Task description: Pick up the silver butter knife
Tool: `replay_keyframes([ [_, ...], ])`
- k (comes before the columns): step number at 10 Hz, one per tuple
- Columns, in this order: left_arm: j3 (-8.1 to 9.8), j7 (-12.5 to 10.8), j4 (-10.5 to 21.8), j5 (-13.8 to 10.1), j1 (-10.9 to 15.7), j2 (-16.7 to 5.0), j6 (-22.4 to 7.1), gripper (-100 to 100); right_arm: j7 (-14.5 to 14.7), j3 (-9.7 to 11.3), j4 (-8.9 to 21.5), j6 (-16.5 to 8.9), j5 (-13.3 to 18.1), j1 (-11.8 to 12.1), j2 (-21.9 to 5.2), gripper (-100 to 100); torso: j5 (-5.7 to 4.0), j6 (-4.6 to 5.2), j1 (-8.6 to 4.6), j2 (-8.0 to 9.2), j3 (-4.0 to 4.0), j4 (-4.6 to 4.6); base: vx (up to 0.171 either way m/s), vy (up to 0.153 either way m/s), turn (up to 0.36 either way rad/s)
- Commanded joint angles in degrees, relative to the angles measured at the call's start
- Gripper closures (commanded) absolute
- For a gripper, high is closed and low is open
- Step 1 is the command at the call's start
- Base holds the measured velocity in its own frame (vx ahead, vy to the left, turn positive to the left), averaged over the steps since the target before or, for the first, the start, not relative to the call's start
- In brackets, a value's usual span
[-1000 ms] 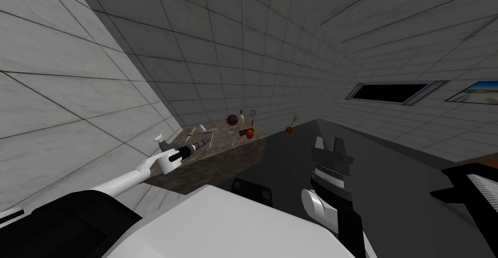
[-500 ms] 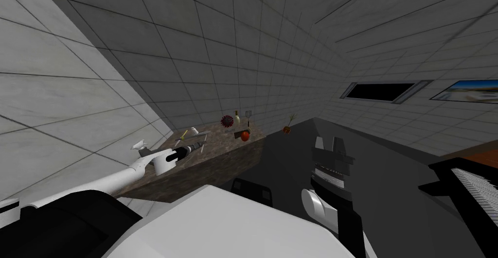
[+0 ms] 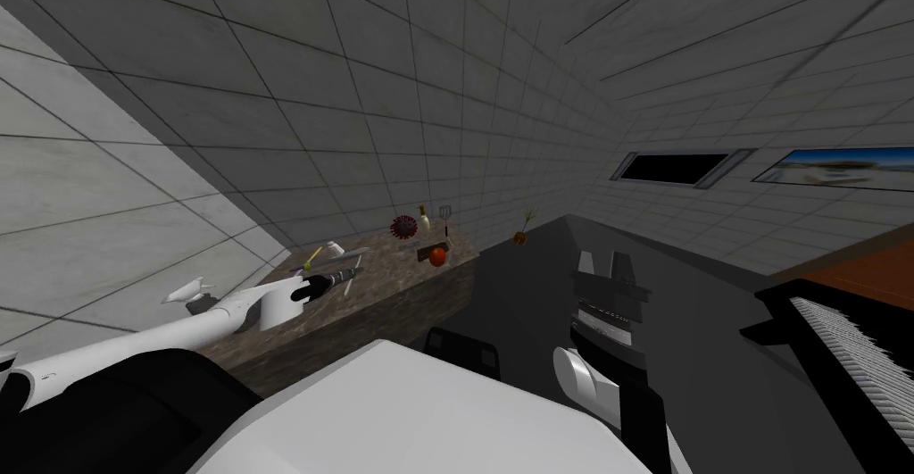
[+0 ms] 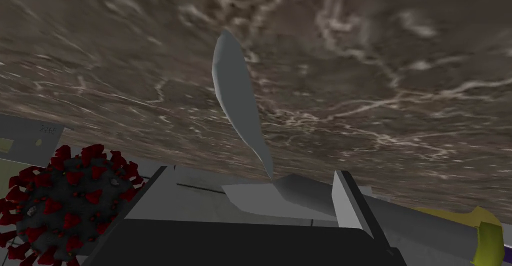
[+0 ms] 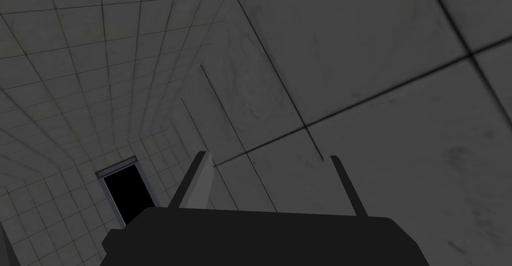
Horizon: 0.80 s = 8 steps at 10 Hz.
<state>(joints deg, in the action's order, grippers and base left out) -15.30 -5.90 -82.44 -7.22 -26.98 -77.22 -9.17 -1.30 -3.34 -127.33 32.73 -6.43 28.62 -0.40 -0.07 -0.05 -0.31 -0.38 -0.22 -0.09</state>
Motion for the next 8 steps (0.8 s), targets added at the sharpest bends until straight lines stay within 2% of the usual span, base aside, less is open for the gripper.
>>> replay_keyframes([
  [1, -2.04, -0.3, 1.5, -0.2, -0.7, -1.9, -2.1, -100, 0.0, 0.0, 0.0, 0.0, 0.0, 0.0, 0.0, 0, 0.00, 0.00, 0.00, 0.00, 0.00, 0.00, 0.100, -0.083, -0.111],
  [3, -3.50, -0.5, 2.3, -0.5, -1.3, -3.0, -3.2, -100, 0.0, 0.0, 0.0, 0.0, 0.0, 0.0, 0.0, 0, 0.00, 0.00, 0.02, 0.04, 0.02, 0.01, 0.082, -0.061, -0.059],
  [4, -3.17, -0.4, 2.1, -0.6, -0.8, -2.8, -2.7, -100, 0.0, 0.0, 0.0, 0.0, 0.0, 0.0, 0.0, 0, 0.01, 0.00, 0.07, 0.09, 0.05, 0.02, 0.032, -0.022, -0.007],
  [5, -3.36, -0.5, 2.1, -0.7, -0.8, -2.9, -2.9, 0, 0.0, 0.0, 0.0, 0.0, 0.0, 0.0, 0.0, 0, 0.04, -0.02, 0.17, 0.23, 0.13, 0.05, 0.007, -0.005, 0.002],
  [6, -3.37, 0.2, 3.7, 0.0, -0.2, -1.0, -2.5, -100, 0.0, 0.0, 0.0, 0.0, 0.0, 0.0, 0.0, 0, 0.06, -0.02, 0.25, 0.34, 0.20, 0.08, 0.019, 0.028, -0.060],
  [8, -3.40, 0.8, 5.4, 0.7, 0.4, 0.8, -2.1, -100, 0.0, 0.0, 0.0, 0.0, 0.0, 0.0, 0.0, 0, 0.12, -0.01, 0.47, 0.31, 0.18, 0.07, 0.015, 0.034, -0.062],
])
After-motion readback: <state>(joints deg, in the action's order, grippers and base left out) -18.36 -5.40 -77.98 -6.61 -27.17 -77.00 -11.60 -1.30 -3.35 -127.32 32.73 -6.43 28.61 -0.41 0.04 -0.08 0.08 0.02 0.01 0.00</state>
